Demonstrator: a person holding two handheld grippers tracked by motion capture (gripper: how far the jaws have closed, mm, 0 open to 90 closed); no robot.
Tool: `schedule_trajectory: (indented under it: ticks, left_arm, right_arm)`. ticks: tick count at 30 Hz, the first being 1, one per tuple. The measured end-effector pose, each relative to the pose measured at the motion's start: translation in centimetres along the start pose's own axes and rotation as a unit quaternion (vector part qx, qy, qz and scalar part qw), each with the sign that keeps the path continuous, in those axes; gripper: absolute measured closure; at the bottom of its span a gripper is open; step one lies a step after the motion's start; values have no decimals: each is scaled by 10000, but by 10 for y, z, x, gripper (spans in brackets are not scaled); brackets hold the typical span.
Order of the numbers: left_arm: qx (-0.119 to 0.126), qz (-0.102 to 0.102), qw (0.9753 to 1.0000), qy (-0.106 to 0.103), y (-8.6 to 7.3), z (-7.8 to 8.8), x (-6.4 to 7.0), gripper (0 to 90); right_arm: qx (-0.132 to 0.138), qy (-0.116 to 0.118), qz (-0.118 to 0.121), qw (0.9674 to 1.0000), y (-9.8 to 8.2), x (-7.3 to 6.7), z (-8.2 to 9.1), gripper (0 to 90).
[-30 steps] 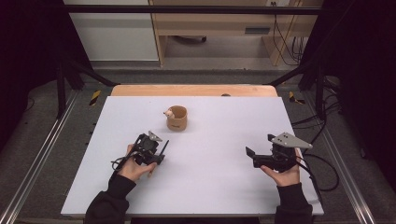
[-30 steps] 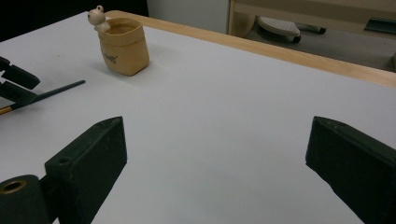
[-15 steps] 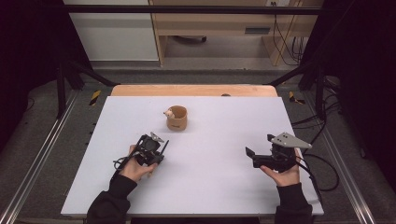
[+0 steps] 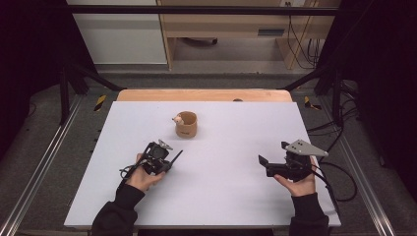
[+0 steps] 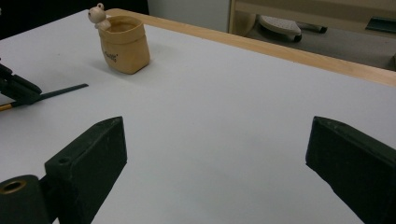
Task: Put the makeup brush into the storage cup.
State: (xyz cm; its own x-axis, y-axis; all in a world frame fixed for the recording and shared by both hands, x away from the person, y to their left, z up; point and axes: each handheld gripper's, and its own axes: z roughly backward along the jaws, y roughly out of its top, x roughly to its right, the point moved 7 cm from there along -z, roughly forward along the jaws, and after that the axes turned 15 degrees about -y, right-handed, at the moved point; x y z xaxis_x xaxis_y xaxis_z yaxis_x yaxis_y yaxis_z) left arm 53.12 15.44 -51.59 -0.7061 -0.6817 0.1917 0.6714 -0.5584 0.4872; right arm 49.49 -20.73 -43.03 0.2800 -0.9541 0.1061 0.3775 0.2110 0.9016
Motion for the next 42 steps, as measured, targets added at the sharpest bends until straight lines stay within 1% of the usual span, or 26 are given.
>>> schedule_trajectory:
  ticks: [8,10,13,14,16,17,18,19,20,22,25,27,28,29,30,32,33,34,36,40,42]
  left_arm:
    - [-36,2,10000,-51,0,1,-1,821]
    - [-32,17,9999,-103,0,0,-1,821]
    - [-87,-88,9999,-66,1,1,-2,811]
    - [-84,-81,9999,-88,1,1,-2,798]
    - [-81,-128,9998,-127,2,3,-3,779]
    - [-123,-182,9997,-129,2,5,-3,770]
    - [-108,-193,9997,-131,3,5,-2,764]
    - [-158,-274,9994,-115,3,7,-2,755]
    - [-158,-274,9994,-115,3,7,-2,744]
    - [-170,-323,9992,-137,8,11,0,726]
    - [-255,-406,9988,-117,13,13,1,707]
    - [-336,-442,9984,-102,16,13,2,695]
    - [-336,-442,9984,-102,16,13,2,687]
    - [-389,-462,9981,-81,17,12,2,678]
    - [-447,-465,9979,-98,17,11,2,672]
    - [-485,-477,9976,-92,18,10,2,666]
    - [-551,-487,9972,-104,18,8,1,664]
    - [-551,-487,9972,-104,18,8,1,664]
    - [-664,-509,9964,-115,17,4,0,670]
    - [-716,-516,9960,-123,17,1,-1,697]
    - [-797,-526,9953,-145,16,0,-3,709]
  right_arm:
    - [-1,2,0,10000,0,0,0,54]
    - [-1,4,-1,10000,0,0,0,54]
    - [-3,5,1,10000,0,0,0,54]
    - [-5,5,-1,10000,0,0,0,54]
    - [1,20,-11,10000,0,0,1,54]
    - [-1,20,-24,10000,0,0,1,55]
    - [7,26,-35,10000,1,0,1,55]
    - [9,29,-34,10000,1,1,1,55]
    - [14,31,-31,10000,1,1,2,56]
    - [20,38,-23,10000,1,1,2,58]
    - [26,57,-27,10000,1,1,3,60]
    - [27,69,-27,10000,1,1,3,60]
    - [18,68,-34,10000,1,1,3,60]
    - [20,73,-22,10000,1,1,3,59]
    - [15,87,-20,10000,1,1,4,59]
    - [13,93,-7,10000,1,0,4,59]
    - [9,92,-2,10000,1,1,4,59]
    - [9,92,-2,10000,1,1,4,59]
    - [-3,71,12,10000,1,1,3,59]
    - [-17,109,5,9999,0,0,3,66]
    - [-42,128,16,9999,0,0,3,72]
